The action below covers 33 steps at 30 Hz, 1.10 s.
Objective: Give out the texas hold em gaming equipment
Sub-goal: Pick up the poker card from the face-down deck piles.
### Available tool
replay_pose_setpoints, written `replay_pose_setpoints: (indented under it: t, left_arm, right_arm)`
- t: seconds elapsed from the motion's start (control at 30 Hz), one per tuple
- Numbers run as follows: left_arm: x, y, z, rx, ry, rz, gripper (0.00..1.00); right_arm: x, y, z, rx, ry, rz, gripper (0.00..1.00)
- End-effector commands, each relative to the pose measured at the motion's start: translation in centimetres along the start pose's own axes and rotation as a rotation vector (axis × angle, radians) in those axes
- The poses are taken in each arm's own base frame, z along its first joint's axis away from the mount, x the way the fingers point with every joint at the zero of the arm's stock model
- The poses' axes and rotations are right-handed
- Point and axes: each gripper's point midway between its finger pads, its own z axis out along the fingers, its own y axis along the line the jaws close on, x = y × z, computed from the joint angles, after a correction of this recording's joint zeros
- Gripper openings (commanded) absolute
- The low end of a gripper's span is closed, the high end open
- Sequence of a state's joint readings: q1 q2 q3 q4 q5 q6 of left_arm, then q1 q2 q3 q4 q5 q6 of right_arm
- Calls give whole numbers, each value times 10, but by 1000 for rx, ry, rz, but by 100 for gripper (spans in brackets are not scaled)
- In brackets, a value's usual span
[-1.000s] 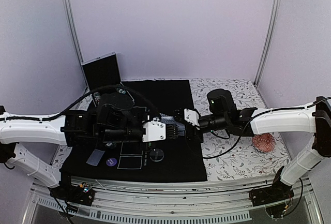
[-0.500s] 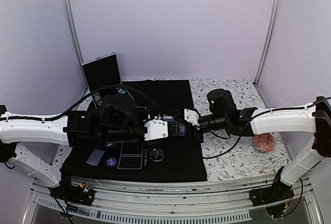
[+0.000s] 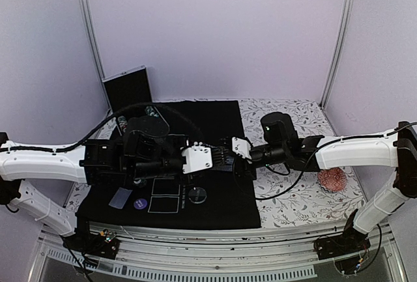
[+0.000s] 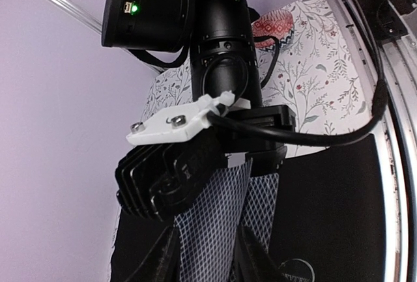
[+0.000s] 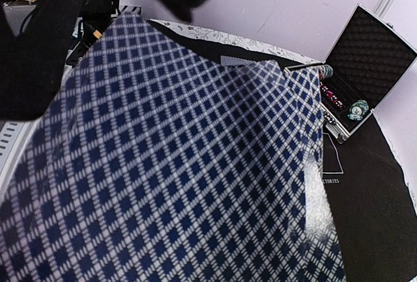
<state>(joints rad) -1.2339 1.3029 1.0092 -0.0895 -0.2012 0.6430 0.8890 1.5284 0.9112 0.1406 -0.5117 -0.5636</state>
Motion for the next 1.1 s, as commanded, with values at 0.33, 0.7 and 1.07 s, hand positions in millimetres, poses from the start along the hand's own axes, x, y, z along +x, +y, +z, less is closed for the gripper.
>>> replay_pose_setpoints:
  t: [0.33, 0.7, 1.07]
  left_arm:
    - [8, 12, 4, -61, 46, 41, 22]
    - [11, 6, 3, -32, 55, 69, 0]
    - [1, 18, -23, -61, -4, 25, 0]
  right_arm:
    - [-18, -6, -6, 5, -39, -16, 37]
    - [-21, -7, -8, 10, -43, -17, 37]
    - [-13, -14, -13, 24, -36, 4, 37]
